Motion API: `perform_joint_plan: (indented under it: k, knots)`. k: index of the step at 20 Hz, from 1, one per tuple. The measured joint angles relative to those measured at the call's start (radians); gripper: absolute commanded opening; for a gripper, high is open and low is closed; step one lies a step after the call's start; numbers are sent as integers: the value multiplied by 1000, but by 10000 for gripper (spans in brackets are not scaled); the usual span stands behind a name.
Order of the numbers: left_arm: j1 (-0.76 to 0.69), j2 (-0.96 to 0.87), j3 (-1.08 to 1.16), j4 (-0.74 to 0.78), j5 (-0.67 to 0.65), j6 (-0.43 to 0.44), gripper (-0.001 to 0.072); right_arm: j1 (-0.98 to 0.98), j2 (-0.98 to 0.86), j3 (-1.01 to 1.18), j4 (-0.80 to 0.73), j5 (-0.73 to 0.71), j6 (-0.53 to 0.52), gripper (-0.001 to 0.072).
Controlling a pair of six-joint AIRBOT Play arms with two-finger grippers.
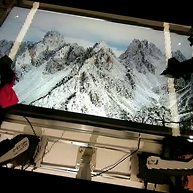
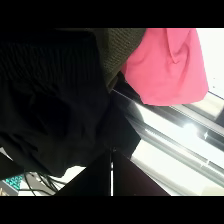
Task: Fold the clothes and pants, and hang the long-sleeved shirts on hangers.
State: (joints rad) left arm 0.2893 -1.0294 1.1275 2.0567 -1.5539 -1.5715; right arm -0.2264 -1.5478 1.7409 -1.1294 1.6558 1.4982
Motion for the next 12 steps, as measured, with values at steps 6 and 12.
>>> perform_joint_plan:
  k: [6, 12]
  knots:
    - [18, 0, -28, 0, 21, 0, 17, 0, 0, 0, 0, 0, 0, 13]
    - [105, 0, -127, 23, 125, -31, 477, 0, 0, 0, 0, 0, 0, 13]
